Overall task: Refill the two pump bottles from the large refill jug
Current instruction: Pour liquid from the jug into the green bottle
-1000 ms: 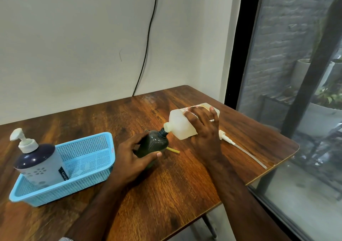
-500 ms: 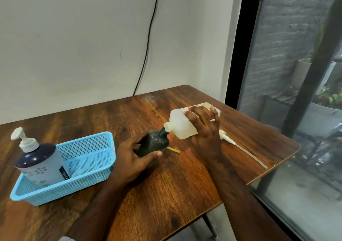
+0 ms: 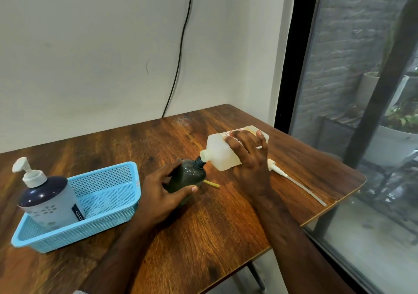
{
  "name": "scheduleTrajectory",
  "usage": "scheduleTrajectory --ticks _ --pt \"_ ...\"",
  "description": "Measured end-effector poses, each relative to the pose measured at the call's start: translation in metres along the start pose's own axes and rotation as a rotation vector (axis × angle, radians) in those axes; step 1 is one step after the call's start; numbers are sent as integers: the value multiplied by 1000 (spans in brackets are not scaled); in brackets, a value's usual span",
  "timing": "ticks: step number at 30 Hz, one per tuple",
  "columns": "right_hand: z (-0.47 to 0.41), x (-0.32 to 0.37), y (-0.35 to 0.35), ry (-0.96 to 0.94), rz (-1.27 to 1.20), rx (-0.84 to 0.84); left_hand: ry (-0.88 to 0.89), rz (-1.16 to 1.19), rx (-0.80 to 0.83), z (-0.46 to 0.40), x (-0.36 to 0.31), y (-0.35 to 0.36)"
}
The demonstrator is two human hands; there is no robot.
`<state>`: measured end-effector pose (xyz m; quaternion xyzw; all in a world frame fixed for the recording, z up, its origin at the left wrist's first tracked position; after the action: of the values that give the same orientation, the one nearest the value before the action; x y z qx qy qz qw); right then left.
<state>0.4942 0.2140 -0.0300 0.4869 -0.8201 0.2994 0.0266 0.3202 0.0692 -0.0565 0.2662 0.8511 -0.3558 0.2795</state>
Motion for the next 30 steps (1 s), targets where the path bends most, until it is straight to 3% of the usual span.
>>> scheduleTrajectory --ticks 30 --pt "0 2 -3 0 -7 -5 10 -10 -5 0 1 0"
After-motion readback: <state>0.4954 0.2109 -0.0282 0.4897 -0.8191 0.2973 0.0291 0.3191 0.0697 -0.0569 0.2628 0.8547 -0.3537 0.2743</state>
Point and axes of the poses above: each hand's wrist, its own z-axis away from the middle knuckle, its own y-axis out of the palm, x = y × z, the point moved 8 cm from there along -z, towards the middle knuckle, and after that the axes turned 11 degrees about y, right-handed, at the moved point
